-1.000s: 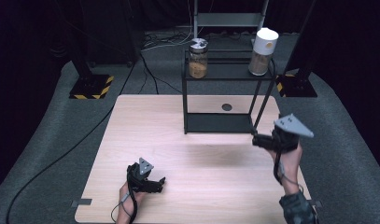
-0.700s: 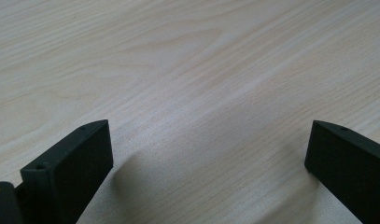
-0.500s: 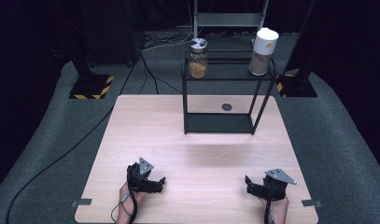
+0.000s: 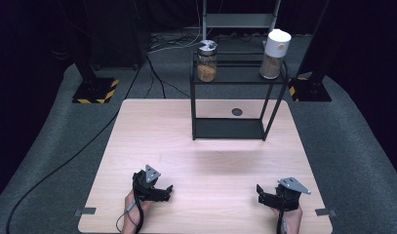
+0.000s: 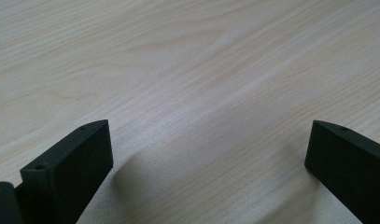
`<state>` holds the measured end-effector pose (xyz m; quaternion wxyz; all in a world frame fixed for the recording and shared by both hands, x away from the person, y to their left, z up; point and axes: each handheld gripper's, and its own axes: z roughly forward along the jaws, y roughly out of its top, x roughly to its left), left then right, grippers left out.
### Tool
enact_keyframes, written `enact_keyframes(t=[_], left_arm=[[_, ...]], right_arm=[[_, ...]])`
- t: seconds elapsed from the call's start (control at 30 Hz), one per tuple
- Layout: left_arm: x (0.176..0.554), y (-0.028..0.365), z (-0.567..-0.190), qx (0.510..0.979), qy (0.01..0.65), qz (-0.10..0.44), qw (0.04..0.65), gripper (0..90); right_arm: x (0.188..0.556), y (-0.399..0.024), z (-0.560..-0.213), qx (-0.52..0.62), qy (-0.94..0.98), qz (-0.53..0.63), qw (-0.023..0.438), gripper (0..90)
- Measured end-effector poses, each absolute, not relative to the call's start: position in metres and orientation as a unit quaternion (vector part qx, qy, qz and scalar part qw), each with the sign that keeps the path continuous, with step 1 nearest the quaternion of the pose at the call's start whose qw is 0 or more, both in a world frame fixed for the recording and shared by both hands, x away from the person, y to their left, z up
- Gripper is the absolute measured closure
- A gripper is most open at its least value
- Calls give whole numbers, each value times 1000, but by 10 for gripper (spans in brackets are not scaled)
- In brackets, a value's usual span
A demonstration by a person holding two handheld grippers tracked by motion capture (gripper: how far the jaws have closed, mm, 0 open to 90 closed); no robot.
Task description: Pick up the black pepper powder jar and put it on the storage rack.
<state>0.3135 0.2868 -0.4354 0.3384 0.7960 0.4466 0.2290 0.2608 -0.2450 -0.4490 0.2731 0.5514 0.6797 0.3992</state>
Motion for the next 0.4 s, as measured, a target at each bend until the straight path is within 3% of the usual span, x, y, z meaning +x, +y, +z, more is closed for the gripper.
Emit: enact_keyframes(t=[0.4], left_arm=[[314,286,-435,795,448,229,338,5]], right_arm=[[263,-243,-447,548,688,391,272,0]])
